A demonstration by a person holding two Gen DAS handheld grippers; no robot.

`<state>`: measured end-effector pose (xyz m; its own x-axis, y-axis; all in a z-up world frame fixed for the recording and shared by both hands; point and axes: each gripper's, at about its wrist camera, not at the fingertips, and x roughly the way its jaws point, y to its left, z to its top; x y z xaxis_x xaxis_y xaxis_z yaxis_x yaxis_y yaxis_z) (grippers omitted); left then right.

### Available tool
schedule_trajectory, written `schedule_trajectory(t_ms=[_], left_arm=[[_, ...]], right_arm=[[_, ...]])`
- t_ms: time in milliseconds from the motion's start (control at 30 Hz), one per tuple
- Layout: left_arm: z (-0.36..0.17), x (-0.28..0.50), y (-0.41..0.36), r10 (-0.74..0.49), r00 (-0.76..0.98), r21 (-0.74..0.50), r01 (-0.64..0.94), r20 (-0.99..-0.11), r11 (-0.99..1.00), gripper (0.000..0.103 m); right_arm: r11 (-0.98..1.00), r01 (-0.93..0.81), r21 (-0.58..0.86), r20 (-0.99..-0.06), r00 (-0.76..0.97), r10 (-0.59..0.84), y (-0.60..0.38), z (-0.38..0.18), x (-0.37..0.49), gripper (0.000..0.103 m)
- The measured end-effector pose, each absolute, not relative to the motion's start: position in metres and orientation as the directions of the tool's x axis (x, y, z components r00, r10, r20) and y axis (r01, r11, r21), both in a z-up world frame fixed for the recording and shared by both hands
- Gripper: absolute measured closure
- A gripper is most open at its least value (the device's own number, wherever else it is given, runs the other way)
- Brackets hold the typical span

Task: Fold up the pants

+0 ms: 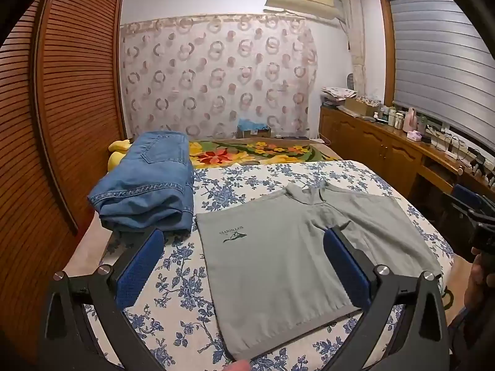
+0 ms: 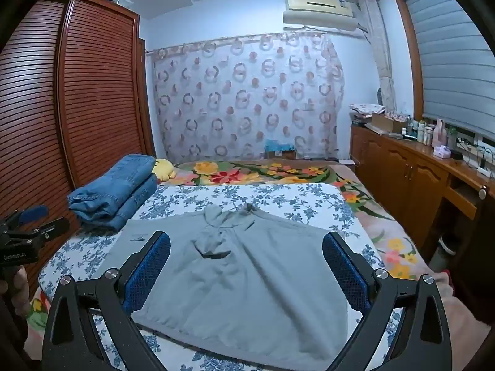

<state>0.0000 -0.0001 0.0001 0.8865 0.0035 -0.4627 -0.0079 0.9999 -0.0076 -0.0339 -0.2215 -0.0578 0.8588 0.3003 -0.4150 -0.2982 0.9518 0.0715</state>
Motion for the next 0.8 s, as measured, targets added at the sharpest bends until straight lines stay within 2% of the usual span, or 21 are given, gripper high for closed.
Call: schedule_trajectory(t_ms=[100, 800], left_arm=[[0.0005, 0.0005, -0.0004, 0.007, 0.887, -0.008, -0.011, -0.462, 1.0, 0.0], [-0.0005, 0.0009, -0.0002, 0.001, 0.889, -0.011, -0.007, -0.459, 1.0, 0.0]], right_arm=[[0.95, -0.295, 0.103, -0.432, 0.847, 0.31, -0.2234, -0.0579, -0.0318, 0.004], [0.945, -0.315, 0.089, -0.418, 0.849, 0.322, -0.2198, -0.0608, -0.0287, 0.004]])
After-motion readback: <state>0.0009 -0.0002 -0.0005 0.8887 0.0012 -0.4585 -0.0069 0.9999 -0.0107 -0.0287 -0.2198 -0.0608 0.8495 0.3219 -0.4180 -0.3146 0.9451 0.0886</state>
